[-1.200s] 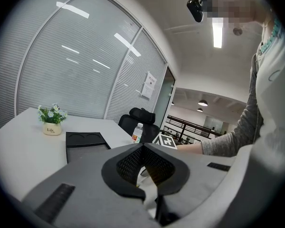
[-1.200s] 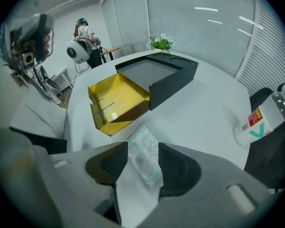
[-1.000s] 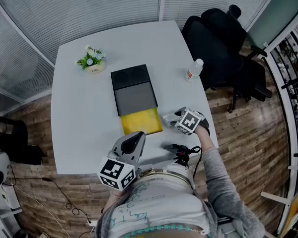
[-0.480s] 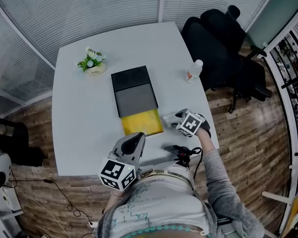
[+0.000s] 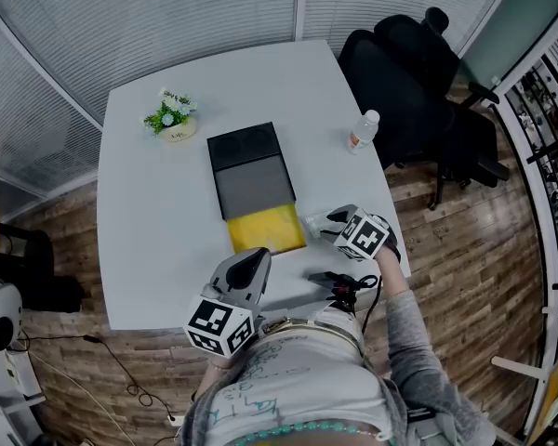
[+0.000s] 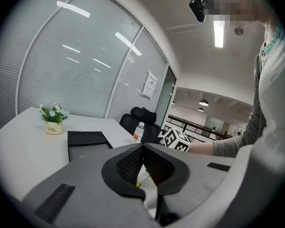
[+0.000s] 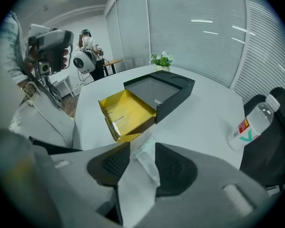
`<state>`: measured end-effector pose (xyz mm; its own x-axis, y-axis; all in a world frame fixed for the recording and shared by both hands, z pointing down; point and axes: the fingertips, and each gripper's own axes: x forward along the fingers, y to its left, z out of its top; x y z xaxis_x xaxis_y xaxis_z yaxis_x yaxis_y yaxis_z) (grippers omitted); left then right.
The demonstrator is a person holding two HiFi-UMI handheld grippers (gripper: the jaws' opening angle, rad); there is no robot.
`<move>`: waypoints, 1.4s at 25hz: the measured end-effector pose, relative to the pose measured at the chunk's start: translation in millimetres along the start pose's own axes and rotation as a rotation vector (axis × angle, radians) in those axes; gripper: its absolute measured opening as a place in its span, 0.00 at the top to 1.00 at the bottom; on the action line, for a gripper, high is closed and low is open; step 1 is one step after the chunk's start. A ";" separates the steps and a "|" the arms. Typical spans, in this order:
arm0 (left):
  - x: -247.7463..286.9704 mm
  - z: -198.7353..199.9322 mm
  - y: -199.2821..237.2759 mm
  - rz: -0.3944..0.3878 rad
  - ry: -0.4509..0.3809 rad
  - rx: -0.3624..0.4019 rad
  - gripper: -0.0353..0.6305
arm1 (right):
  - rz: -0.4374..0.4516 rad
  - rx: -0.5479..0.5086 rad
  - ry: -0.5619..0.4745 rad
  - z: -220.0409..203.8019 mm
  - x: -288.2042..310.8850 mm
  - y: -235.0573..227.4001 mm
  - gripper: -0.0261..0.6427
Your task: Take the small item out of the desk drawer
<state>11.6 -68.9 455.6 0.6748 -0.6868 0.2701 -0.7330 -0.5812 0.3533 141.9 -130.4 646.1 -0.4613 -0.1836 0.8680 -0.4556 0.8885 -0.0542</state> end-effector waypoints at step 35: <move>8.9 -1.6 17.1 0.025 0.040 0.019 0.95 | -0.040 -0.104 -0.656 108.5 -94.9 57.4 0.96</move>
<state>5.2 -84.3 465.5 0.6585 -0.6839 0.3141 -0.7512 -0.5723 0.3290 77.0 -107.6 507.0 -0.8281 -0.4064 0.3860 -0.4218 0.9054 0.0484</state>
